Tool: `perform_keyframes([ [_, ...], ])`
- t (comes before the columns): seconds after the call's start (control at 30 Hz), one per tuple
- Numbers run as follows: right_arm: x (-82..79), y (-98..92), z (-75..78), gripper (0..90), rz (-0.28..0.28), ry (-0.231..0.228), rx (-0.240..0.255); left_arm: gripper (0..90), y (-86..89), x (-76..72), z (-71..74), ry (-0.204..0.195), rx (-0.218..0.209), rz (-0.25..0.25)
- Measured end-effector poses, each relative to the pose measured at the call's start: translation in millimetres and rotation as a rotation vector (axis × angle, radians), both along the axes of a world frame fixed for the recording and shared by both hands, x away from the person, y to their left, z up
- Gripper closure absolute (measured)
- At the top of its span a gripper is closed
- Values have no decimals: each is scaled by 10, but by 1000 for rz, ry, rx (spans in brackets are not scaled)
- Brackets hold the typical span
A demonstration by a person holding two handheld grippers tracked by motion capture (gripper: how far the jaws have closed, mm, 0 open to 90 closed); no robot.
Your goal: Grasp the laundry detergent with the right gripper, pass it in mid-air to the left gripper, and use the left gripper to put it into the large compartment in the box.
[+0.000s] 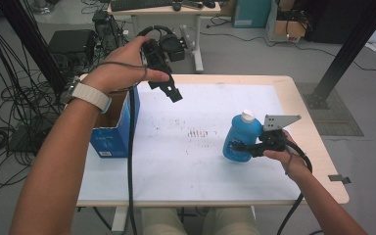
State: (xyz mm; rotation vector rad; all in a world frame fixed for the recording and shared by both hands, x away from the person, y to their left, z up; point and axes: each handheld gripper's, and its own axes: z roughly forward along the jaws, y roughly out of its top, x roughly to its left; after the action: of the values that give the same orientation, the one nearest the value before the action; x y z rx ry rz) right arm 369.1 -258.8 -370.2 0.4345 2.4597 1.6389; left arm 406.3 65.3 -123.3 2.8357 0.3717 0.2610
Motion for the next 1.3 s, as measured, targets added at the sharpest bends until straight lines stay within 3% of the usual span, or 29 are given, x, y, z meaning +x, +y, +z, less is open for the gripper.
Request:
perform_keyframes([
  [0.13,-36,5,74,432,4,17,0,96,-30,-69,71,-7,-12,-12],
  [0.17,-25,8,94,432,27,1,-2,96,-35,-82,80,-10,-11,-12],
  [0.27,-56,6,156,432,34,27,-9,96,-58,-135,117,-7,-25,-29],
  [0.4,-77,16,264,431,83,44,13,91,-94,-214,158,-13,-28,-46],
  [0.6,-95,58,375,431,122,28,6,86,-166,-349,196,-23,-15,-67],
  [0.63,-133,65,392,431,113,68,4,85,-177,-369,204,-22,-14,-71],
  [0.67,-152,72,407,431,118,80,3,85,-185,-392,202,-15,-23,-61],
  [0.7,-134,80,415,431,133,52,1,84,-196,-419,203,-12,-28,-54],
  [0.73,-151,92,437,431,132,71,-5,84,-211,-434,216,-18,-19,-70],
  [1.0,-174,180,524,431,195,78,-13,77,-346,-552,227,-23,6,-130],
  [1.17,-169,240,578,431,233,56,-31,75,-433,-614,223,-15,15,-157],
  [1.3,-182,289,616,431,243,41,-18,73,-494,-644,218,-10,18,-172],
])
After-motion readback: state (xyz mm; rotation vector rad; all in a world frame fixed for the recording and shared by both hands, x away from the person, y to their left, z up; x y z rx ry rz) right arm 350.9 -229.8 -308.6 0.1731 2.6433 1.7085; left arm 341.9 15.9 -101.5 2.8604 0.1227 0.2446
